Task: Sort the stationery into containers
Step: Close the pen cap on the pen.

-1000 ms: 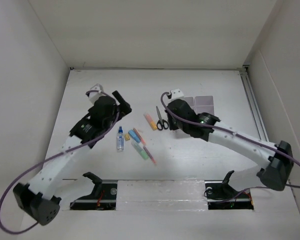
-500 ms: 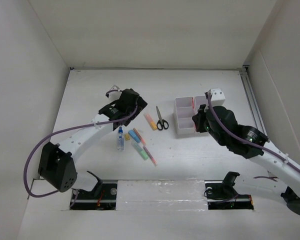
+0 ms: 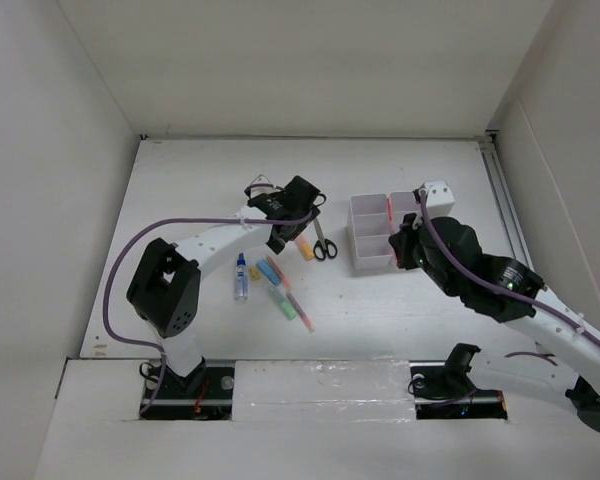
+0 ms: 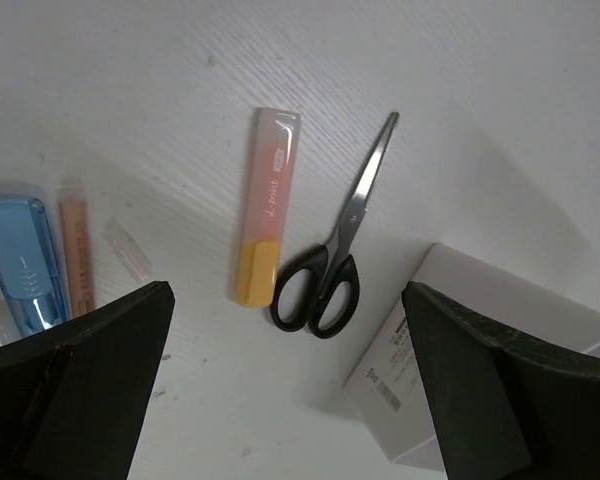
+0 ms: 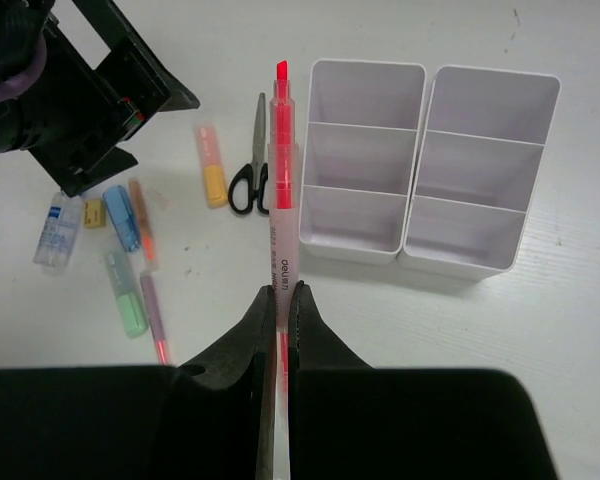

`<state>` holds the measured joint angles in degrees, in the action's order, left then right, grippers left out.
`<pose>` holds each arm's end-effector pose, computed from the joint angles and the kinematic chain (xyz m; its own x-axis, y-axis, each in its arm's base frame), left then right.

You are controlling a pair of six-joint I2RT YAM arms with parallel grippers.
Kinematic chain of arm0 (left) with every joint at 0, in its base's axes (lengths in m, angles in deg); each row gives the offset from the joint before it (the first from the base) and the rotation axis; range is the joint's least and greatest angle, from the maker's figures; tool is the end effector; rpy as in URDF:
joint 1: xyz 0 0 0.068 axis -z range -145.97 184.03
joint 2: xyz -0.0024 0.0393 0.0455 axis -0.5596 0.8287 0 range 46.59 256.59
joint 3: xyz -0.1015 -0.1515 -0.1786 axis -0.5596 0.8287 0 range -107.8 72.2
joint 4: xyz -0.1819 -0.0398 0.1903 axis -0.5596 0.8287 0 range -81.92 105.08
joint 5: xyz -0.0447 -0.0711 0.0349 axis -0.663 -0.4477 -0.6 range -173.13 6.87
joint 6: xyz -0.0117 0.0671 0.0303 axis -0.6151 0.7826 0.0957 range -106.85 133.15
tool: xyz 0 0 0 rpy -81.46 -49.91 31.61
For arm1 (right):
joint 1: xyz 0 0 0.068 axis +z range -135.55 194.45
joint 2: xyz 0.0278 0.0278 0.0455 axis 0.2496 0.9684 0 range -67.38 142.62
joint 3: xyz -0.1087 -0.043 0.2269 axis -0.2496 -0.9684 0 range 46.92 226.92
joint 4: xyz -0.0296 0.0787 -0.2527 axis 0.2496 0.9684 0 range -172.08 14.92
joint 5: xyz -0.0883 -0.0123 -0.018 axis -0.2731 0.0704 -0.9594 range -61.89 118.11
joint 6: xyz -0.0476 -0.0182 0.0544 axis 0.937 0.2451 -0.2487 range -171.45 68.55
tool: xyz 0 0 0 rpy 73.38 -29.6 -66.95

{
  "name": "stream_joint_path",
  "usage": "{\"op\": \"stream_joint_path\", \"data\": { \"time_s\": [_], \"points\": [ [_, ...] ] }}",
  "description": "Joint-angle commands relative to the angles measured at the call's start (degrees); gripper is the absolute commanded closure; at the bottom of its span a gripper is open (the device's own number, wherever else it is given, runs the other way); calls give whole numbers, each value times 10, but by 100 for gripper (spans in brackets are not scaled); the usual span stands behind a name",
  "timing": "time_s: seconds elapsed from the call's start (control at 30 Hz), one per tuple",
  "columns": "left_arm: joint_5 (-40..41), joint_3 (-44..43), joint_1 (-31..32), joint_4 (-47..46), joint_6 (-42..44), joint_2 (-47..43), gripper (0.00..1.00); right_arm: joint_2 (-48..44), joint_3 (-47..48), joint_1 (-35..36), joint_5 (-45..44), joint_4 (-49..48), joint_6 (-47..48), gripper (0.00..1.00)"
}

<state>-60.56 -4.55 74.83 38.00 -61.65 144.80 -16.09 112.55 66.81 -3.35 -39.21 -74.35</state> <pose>0.3126 -0.2380 0.2182 -0.5623 -0.6919 -0.4530 -0.4602 0.7169 -0.5237 0.1516 0.1429 0.3646 -0.4226 -0.0044 -0.9063 -0.2506 0.9616 0.1122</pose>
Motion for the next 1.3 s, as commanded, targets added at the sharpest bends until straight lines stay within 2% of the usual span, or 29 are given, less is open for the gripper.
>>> {"op": "stream_joint_path", "data": {
  "time_s": [0.0, 0.1, 0.3, 0.33, 0.43, 0.6, 0.87, 1.13, 1.27],
  "points": [
    [38, -2, -2, 44, -45, 0, 2, -7, -7, 6, 3, -26, 15, 100],
    [38, 4, -2, 45, -45, 12, 12, -12, -14, 6, 9, -31, 22, 100],
    [44, -3, -2, 68, -75, 23, 22, -23, -30, 6, 9, -37, 22, 100],
    [44, 9, -2, 68, -81, 23, 28, -23, -30, 6, 9, -37, 22, 100],
    [44, 38, -2, 74, -97, 17, 37, -36, -42, 6, 14, -42, 22, 100],
    [28, 66, -2, 62, -109, 6, 40, -36, -47, 6, 19, -42, 22, 100],
    [21, 94, 9, 46, -114, 5, 40, -46, -47, 6, 30, -47, 27, 100],
    [27, 83, 9, 41, -114, 16, 57, -46, -58, 6, 40, -47, 27, 100],
    [27, 78, 9, 36, -114, 28, 57, -51, -58, 6, 40, -47, 27, 100]
  ]
}}
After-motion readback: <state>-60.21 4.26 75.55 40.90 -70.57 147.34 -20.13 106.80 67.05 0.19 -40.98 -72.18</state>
